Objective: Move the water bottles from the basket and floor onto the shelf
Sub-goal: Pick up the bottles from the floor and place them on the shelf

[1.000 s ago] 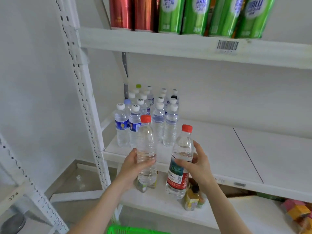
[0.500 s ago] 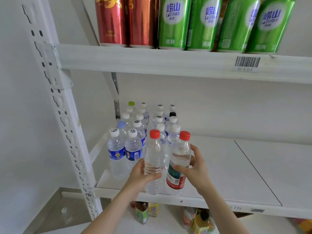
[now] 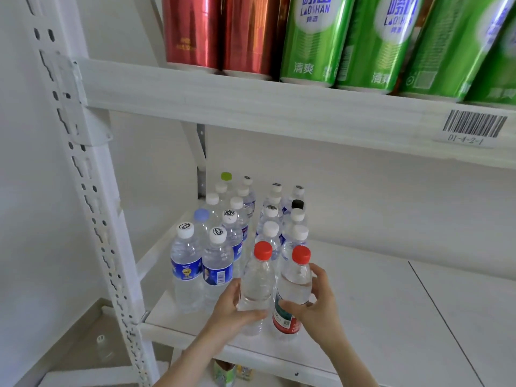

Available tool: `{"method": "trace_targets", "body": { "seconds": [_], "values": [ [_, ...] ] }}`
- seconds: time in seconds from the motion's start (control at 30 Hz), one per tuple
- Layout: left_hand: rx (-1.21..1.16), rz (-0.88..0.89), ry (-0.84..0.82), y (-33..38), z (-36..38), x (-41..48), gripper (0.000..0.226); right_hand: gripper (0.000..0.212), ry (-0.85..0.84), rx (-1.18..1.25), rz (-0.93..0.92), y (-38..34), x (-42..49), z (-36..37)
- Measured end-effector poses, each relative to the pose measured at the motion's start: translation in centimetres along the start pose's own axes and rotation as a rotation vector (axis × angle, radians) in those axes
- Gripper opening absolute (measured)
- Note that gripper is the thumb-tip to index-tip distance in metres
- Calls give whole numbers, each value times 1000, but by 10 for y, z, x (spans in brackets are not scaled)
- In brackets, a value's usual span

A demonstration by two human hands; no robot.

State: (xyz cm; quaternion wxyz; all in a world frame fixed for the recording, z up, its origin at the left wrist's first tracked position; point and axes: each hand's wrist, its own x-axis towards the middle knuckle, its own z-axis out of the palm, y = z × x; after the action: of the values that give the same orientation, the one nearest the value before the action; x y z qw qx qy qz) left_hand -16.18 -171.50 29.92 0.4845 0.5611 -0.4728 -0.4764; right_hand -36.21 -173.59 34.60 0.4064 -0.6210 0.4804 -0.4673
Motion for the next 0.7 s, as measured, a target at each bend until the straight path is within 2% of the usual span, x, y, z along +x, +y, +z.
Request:
{"method": "trace_targets", "body": {
  "seconds": [0.27,0.47,0.7],
  "values": [
    [-5,49,6,-17,1,-8,74,70,-19,-15,58,4,-5,-5],
    [-17,59,116,-36,4,-20,67,57,6,-38,97,8,-13,-9],
    [16,39,82,-31,9,-14,66,58,32,-59,98,6,-11,-5]
  ]
}}
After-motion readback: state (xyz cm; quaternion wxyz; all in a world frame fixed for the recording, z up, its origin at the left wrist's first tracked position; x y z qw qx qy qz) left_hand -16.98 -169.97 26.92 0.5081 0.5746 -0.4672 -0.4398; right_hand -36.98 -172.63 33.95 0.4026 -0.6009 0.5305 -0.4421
